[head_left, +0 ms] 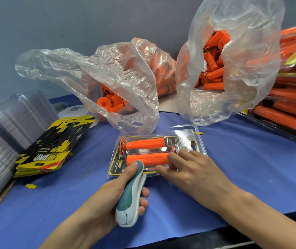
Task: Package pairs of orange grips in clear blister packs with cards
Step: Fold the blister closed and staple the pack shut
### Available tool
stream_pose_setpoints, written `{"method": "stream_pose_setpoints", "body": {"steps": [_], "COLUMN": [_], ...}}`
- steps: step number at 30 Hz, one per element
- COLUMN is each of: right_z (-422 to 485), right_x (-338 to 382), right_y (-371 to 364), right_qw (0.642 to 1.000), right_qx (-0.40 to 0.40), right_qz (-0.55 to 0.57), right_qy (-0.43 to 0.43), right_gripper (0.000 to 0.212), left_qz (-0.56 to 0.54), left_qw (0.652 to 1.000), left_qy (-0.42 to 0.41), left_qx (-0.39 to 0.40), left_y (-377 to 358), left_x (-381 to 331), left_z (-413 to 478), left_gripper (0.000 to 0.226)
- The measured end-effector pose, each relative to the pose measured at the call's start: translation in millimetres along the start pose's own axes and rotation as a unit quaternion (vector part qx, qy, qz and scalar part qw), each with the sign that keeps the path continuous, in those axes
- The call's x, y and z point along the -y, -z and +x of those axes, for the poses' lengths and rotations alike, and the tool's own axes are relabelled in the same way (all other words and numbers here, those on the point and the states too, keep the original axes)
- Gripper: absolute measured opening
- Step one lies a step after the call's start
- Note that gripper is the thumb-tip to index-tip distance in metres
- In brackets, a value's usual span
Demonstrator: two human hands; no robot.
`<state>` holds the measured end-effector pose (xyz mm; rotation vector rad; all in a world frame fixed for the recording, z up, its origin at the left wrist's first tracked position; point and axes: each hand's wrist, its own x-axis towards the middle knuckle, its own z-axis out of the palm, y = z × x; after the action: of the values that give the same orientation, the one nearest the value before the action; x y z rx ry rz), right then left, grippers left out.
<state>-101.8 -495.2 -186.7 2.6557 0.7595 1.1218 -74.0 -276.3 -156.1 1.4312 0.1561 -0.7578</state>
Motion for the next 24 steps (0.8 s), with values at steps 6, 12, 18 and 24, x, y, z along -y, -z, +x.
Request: {"method": "stream_pose_setpoints", "body": {"steps": [6,12,18,24], "right_z": [-1.5,-2.3,-2.8,-3.5], "right_x": [0.3,-1.4,-0.9,-0.9], "right_y": [-0.8,-4.3,-6.5,-7.1], "right_qw": [1.000,1.000,1.000,1.000], "right_qx": [-0.003,-0.002,-0.001,-0.012], "right_qz": [0.001,0.004,0.013,0.000], "right_qy": [0.006,0.011,0.016,0.017], "right_gripper": [0.027,0.020,0.017,0.018], "left_qz": [-0.007,-0.024,-0.019,-0.021], "left_qw": [1.000,0.998,0.998,0.999], "left_qy": [0.009,0.024,0.020,0.017], "left_qx": [0.019,0.055,0.055,0.033], "left_y": [2.7,5.3,4.8,3.0], "left_x": [-1.5,-3.2,-2.0,-0.1], "left_z": [-1.1,-4.3,-3.1,-0.1], "left_gripper": [0.056,0.052,0.053,0.056]}}
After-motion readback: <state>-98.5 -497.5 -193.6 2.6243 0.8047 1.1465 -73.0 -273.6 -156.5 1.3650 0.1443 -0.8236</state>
